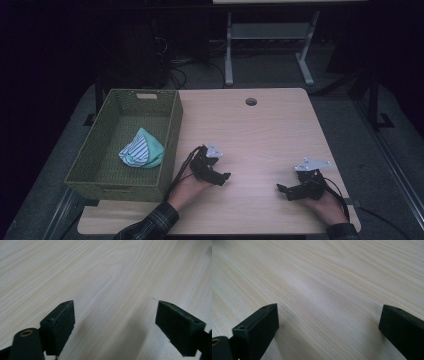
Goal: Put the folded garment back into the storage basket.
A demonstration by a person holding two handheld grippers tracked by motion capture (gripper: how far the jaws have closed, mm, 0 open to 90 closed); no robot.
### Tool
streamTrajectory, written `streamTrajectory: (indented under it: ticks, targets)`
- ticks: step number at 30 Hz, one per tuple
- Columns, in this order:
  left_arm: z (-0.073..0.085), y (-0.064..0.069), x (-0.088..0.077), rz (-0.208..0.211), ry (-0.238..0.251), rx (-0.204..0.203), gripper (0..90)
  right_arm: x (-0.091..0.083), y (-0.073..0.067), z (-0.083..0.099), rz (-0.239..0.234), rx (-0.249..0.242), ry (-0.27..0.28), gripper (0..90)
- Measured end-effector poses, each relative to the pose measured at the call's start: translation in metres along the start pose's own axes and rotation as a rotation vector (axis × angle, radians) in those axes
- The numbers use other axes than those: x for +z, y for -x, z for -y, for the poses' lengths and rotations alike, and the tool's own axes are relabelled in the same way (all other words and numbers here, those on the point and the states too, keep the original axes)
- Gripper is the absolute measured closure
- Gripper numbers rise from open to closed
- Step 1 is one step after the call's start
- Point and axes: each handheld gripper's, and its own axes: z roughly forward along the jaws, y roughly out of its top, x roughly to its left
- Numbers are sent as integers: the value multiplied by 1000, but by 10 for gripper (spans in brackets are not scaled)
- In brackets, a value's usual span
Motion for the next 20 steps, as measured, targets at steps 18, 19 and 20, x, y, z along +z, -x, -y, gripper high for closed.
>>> streamTrajectory:
  ticks: [18,19,20]
  targets:
    - [13,0,11,7,69,4,126,0,0,0,-1,-2,0,24]
    - [13,0,11,7,69,4,126,0,0,0,0,-2,0,24]
    - [13,0,11,6,69,4,127,0,0,0,-1,-2,0,24]
